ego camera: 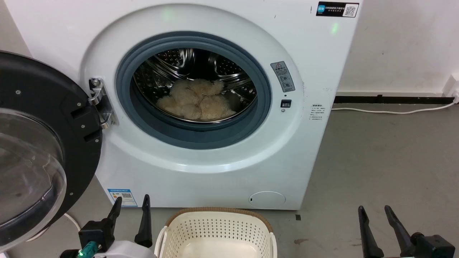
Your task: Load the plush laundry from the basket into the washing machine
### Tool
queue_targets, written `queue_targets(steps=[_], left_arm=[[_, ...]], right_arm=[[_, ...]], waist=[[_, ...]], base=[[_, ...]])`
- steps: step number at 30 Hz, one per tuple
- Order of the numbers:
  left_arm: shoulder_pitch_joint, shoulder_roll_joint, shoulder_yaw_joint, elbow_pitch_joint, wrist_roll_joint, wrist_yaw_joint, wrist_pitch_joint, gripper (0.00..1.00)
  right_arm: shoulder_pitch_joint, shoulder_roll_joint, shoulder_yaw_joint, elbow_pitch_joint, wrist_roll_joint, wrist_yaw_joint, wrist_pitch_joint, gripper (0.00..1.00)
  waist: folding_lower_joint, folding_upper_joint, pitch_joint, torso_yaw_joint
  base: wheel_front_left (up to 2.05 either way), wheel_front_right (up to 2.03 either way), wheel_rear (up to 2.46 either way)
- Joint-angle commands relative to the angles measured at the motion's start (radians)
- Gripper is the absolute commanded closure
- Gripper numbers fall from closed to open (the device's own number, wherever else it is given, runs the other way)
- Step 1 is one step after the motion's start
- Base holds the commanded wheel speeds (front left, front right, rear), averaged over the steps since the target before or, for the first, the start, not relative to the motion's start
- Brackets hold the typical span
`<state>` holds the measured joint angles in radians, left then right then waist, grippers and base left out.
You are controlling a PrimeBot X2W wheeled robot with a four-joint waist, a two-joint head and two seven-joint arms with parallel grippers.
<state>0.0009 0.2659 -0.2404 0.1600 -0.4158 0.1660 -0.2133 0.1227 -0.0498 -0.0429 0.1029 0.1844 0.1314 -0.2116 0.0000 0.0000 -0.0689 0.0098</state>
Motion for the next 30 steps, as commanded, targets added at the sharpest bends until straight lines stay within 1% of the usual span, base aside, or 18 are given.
queue_targets(steps=[1,8,9,15,30], left_arm=[[-0.003,0.000,0.004,-0.005,-0.003,0.005,-0.007,0.00],[-0.007,0.004,0.000,-0.002,-0.003,0.005,-0.009,0.00],[0.000,0.001,-0.001,0.000,-0.001,-0.001,0.001,1.00],[0.000,-0.002,0.001,-0.002,0.005,-0.004,0.004,1.00],[0.000,-0.032,0.034,-0.024,0.061,-0.026,0.033,1.00]], right_arm=[[0.010,0.000,0.000,0.003,0.002,-0.001,0.002,0.00],[0.008,0.000,0.000,0.002,0.000,-0.001,0.002,0.00],[0.000,0.000,0.000,0.000,0.000,0.000,0.000,1.00],[-0.002,0.000,0.000,-0.001,-0.003,0.000,0.003,1.00],[-0.019,0.000,0.006,-0.015,-0.028,0.000,0.032,1.00]], waist=[[0.0000,0.0000,0.001,0.000],[0.0000,0.0000,0.004,0.000],[0.0000,0.0000,0.004,0.000],[0.0000,0.0000,0.006,0.000],[0.0000,0.0000,0.014,-0.001]], base=[[0.00,0.00,0.00],[0.00,0.00,0.00],[0.00,0.00,0.00],[0.00,0.00,0.00],[0.00,0.00,0.00]])
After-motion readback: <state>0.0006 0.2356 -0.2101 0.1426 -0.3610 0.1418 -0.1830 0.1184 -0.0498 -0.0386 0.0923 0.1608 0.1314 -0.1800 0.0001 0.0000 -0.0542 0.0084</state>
